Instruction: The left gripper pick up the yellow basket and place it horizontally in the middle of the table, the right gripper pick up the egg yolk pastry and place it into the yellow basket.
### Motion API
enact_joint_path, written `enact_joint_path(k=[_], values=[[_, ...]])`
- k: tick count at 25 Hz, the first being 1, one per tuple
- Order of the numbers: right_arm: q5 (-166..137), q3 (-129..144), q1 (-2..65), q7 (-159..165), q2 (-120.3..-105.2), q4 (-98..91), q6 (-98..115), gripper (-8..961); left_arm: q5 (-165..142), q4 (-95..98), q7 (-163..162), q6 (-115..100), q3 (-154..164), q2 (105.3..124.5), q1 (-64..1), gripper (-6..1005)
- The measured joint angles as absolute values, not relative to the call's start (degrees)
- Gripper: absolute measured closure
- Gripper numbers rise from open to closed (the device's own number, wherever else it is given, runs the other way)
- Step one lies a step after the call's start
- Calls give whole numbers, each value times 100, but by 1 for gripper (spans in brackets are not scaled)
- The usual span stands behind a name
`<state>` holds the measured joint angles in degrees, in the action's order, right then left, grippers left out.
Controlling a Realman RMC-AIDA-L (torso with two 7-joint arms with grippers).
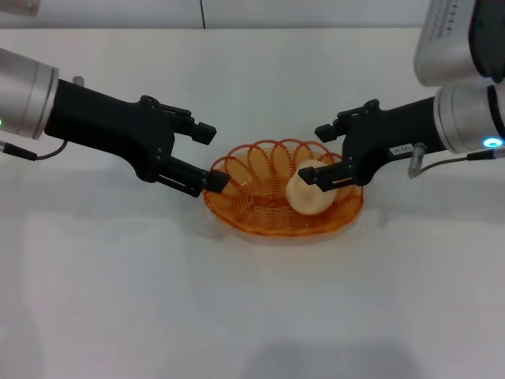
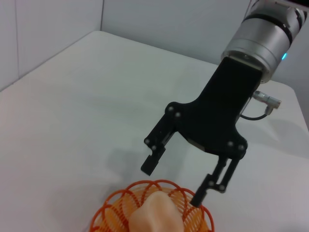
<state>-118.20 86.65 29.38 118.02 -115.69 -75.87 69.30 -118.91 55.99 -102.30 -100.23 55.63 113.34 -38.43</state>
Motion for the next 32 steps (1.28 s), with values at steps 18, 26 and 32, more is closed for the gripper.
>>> enact_joint_path(k=[18,26,32], values=[[-10653,7373,1697,10672,-11521,-7963,7661,81,-11861,5599,-9959,-10052,5277,11338,-3746,141],[-10635,6752,1481,10394,-11505,-7888,8456,80,-11856,5595,-9727,-10017,5264,11324,-3632,141],[-10684,6628,1445,10291,-11500,-7885,8676,80,-11855,5555,-9498,-10003,5153,11344,-3553,141]])
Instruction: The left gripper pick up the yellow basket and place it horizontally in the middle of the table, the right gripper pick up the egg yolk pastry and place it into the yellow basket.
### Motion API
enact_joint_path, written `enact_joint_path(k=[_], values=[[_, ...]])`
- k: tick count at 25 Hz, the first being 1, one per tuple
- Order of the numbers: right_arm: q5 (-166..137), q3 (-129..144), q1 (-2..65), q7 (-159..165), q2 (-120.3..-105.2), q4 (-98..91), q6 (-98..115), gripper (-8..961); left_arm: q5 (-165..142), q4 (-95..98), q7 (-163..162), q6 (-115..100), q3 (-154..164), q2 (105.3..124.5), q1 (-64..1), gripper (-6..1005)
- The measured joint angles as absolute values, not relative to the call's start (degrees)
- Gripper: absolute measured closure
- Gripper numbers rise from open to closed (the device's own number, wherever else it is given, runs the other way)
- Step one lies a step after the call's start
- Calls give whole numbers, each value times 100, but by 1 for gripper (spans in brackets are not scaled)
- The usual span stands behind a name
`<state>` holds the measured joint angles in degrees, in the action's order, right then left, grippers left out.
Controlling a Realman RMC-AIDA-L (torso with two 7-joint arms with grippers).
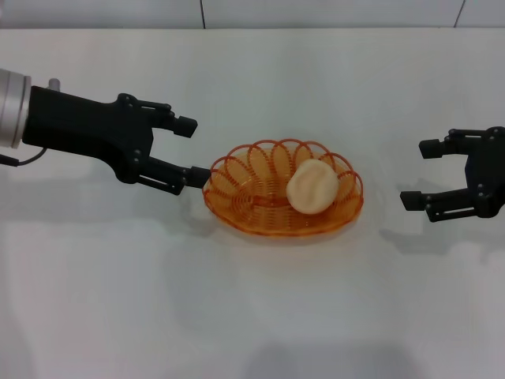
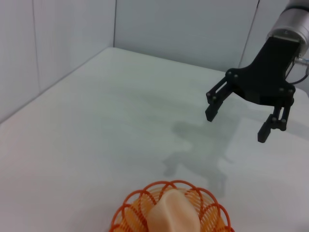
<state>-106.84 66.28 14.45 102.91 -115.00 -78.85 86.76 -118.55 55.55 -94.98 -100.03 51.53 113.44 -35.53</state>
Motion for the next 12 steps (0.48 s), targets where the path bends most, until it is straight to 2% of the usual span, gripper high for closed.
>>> enact_joint_path(k=[12], values=[[-10778,6626,1494,10278,-11487,-7900,8740,81,-11856,5545,-9346,-10002,5157,11443,-3605,141]])
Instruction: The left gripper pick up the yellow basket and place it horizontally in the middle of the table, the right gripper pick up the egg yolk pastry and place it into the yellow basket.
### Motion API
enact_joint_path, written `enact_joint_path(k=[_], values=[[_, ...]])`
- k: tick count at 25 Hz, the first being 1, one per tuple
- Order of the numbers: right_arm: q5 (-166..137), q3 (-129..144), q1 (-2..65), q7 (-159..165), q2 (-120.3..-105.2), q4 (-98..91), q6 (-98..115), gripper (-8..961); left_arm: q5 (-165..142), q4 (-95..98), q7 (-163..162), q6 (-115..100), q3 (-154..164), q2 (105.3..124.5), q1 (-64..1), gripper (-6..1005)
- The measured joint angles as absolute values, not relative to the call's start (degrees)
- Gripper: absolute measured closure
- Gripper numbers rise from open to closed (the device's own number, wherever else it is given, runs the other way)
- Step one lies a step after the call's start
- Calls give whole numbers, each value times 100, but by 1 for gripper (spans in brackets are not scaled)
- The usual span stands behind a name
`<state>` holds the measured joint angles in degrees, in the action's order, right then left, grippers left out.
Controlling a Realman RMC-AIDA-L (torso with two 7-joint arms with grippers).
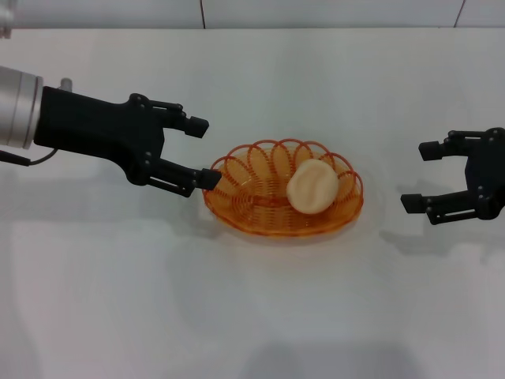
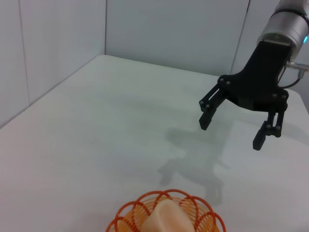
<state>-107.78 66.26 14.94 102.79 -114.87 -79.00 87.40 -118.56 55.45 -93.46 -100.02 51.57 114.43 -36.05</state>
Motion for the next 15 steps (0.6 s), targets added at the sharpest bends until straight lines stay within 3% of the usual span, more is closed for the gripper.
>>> enact_joint_path(k=[15], values=[[-10829,6672,1553,10301,-11496,-7907,8749,81,-11857,5546,-9325,-10045,5159,11460,-3658,141]])
